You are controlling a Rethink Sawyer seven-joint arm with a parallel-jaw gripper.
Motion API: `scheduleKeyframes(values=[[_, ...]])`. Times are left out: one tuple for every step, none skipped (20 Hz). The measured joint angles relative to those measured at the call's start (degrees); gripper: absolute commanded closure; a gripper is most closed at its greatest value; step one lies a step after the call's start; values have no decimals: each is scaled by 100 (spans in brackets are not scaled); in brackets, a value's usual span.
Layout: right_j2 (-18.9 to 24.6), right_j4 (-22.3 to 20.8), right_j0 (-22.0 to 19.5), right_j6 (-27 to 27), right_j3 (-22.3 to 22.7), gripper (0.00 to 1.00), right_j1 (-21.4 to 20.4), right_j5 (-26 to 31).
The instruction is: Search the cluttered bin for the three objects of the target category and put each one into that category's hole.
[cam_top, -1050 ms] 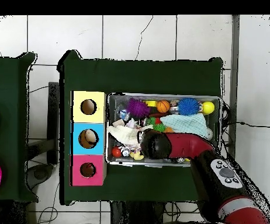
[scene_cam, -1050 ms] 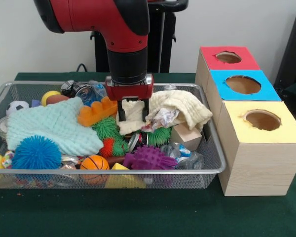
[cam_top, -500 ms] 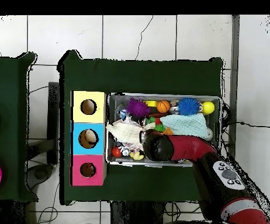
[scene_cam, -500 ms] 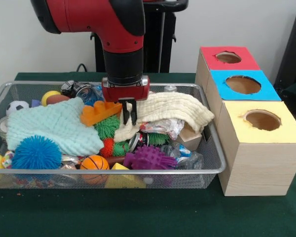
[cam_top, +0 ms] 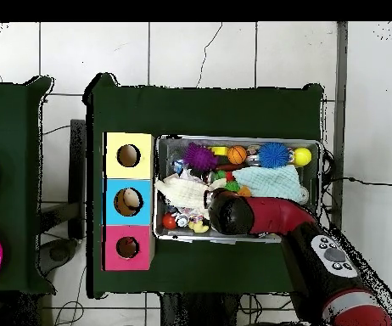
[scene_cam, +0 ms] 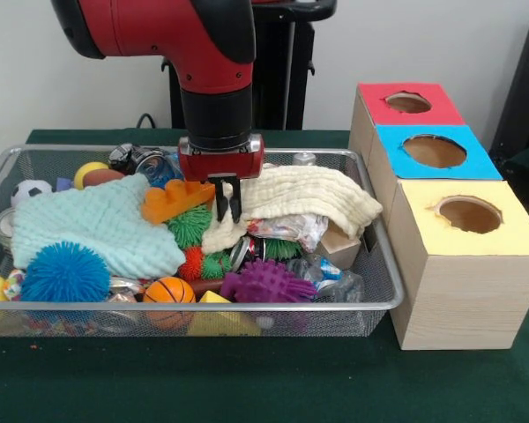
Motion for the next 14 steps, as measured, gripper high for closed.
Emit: scheduleKeyframes(values=[[1,-1,-2,0,27,100,-112,19],[3,-1,-7,0,39,100,-176,38],[3,-1,-12,0,47,100,-231,57],[3,-2,-28,0,60,100,-351,104],[8,-3,-48,0,64,100,-437,144],[22,-3,-84,0,66,100,-549,195],[64,-5,-166,0,69,100,-733,274],[106,-5,-247,0,71,100,-868,315],[130,-5,-303,0,72,100,-944,329],[154,-6,-359,0,73,100,-1019,342],[209,-7,-485,0,75,100,-1161,356],[253,-7,-584,-1,79,100,-1255,356],[301,-8,-687,-1,79,100,-1343,356],[351,-9,-790,-1,81,100,-1422,362]])
